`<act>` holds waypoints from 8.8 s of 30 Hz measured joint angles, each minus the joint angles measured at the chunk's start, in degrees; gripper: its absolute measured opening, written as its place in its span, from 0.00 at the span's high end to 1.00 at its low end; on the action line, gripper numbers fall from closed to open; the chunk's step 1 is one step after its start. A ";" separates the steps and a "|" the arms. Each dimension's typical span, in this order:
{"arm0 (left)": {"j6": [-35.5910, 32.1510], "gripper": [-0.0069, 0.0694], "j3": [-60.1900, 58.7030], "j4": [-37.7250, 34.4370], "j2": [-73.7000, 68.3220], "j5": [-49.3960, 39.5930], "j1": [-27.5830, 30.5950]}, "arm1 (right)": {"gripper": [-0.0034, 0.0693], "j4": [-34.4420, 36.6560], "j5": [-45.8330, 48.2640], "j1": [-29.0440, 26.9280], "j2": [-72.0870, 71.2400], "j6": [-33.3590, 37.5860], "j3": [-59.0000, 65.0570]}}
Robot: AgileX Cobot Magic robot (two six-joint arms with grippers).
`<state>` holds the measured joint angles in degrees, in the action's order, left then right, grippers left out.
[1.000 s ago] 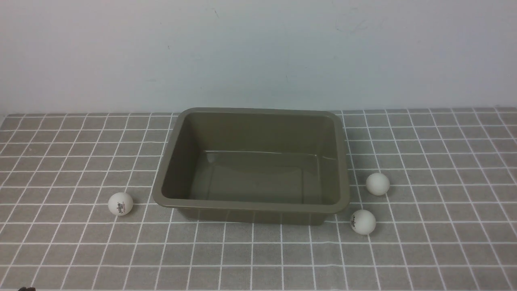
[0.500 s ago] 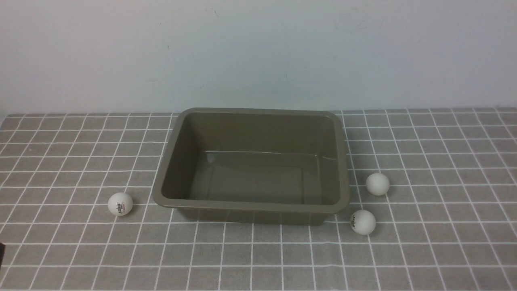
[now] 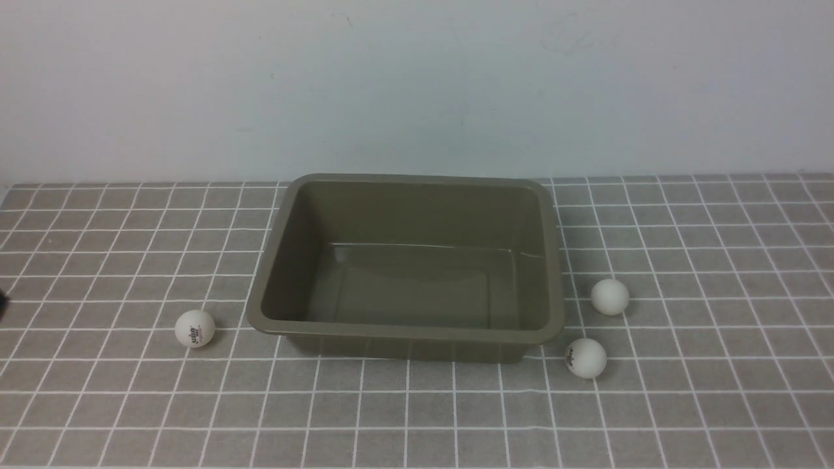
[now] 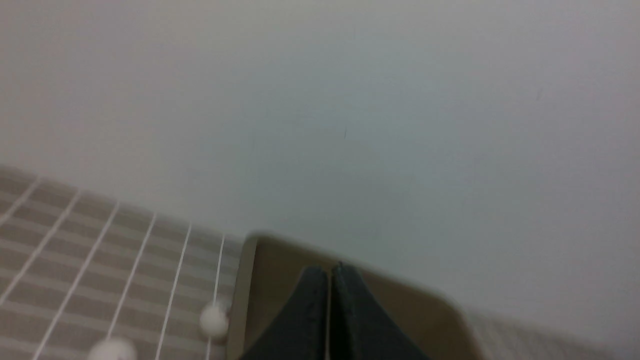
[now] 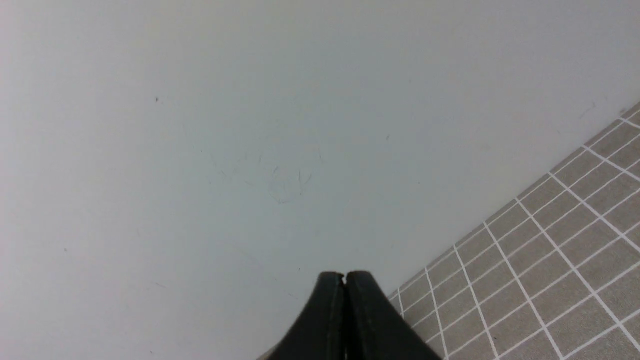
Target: Put the table tennis balls into the box on the grey coffee tablecloth.
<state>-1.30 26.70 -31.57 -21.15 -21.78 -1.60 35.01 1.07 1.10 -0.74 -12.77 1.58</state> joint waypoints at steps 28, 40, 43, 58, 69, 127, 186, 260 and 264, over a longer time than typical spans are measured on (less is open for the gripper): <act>-3.15 0.77 46.92 25.21 -81.55 -31.94 0.00 | 0.97 -9.09 55.47 0.00 37.85 23.74 -46.69; -1.54 0.20 48.31 26.34 -91.47 -25.94 0.00 | 0.97 -11.57 55.81 0.00 44.45 24.28 -48.02; 0.07 0.30 48.35 26.65 -93.12 -25.71 0.00 | 0.97 -13.80 58.93 0.00 50.23 23.09 -52.31; -0.53 0.44 55.91 23.54 -82.58 -38.62 -1.04 | 0.76 -21.63 55.38 13.72 80.80 18.90 -61.23; -9.32 0.43 56.56 10.10 -84.32 -28.81 -14.58 | 0.23 -27.37 39.05 18.26 100.35 12.76 -61.30; -15.44 0.24 66.99 15.16 -99.80 -29.88 -4.04 | 0.26 -38.67 70.30 19.27 108.05 9.00 -104.65; -2.09 0.92 63.56 26.08 -61.25 -43.79 -11.58 | 0.45 -13.55 50.66 8.61 103.08 18.14 -81.72; -0.48 0.92 1.93 15.63 16.81 -18.16 -11.45 | 0.97 -45.98 20.62 19.19 -0.33 -3.57 -30.04; -0.54 0.92 1.93 15.76 16.81 -18.24 -11.45 | 0.97 -45.98 20.62 19.19 -0.33 -3.57 -30.04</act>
<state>-1.84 28.63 -15.81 -4.34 -40.02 -13.05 -10.97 21.69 20.29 -1.08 -16.33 -28.45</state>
